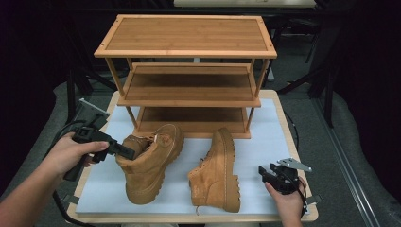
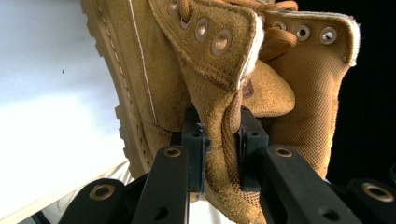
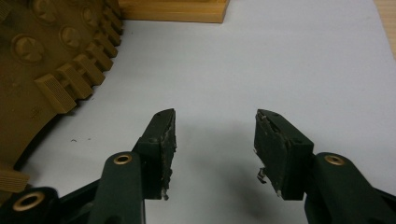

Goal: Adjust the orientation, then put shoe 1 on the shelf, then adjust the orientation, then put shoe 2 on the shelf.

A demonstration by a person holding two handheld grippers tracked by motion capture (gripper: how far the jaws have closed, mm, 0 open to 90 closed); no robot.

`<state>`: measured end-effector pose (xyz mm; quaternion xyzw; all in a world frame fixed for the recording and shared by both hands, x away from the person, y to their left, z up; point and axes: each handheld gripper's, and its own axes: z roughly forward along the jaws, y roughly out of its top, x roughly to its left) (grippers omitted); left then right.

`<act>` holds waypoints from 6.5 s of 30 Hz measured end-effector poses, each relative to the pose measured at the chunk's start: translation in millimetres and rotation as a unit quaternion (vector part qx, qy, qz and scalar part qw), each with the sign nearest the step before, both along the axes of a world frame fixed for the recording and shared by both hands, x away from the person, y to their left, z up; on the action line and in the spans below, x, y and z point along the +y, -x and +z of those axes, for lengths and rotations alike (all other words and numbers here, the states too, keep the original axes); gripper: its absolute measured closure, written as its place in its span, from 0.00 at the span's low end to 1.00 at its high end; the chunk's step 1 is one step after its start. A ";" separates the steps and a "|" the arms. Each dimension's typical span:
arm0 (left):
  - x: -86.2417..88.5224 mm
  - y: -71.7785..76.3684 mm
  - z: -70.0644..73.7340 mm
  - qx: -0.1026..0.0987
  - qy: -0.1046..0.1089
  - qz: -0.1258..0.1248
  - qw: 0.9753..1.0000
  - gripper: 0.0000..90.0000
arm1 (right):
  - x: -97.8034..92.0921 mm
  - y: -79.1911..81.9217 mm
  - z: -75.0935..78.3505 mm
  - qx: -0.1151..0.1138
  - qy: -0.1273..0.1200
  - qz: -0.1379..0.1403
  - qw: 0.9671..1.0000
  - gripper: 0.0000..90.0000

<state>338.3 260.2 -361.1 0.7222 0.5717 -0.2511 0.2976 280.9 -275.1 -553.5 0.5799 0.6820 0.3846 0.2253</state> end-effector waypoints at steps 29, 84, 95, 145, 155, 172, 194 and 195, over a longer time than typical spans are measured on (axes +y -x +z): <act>27.1 -7.1 113.1 -0.074 0.065 0.048 0.994 0.86 | -0.2 0.0 -0.8 0.004 -0.011 -0.006 1.000 0.54; -49.8 -63.6 54.7 -0.291 0.013 0.193 0.937 0.68 | -6.3 -1.8 -4.6 0.003 -0.036 -0.008 0.999 0.53; -35.5 -38.1 80.0 -0.342 -0.025 0.146 0.928 0.63 | -3.7 -0.3 -1.0 0.001 -0.011 0.001 1.000 0.53; 19.7 24.7 -163.2 -0.322 -0.101 0.099 0.936 0.53 | 127.2 -10.5 103.2 0.021 0.105 0.237 0.966 1.00; 18.2 26.2 -164.7 -0.317 -0.099 0.093 0.939 0.51 | 125.2 -13.4 98.4 0.041 0.145 0.241 0.959 1.00; 16.6 25.2 -167.3 -0.312 -0.100 0.093 0.940 0.51 | 30.7 -25.1 79.7 0.135 0.052 0.132 0.981 1.00; 19.3 25.0 -169.9 -0.313 -0.099 0.098 0.940 0.51 | -23.1 -33.5 54.4 0.175 -0.033 0.099 0.979 0.81; 19.5 25.2 -169.8 -0.315 -0.102 0.095 0.939 0.52 | -24.0 -33.7 54.5 0.179 -0.034 0.092 0.979 0.77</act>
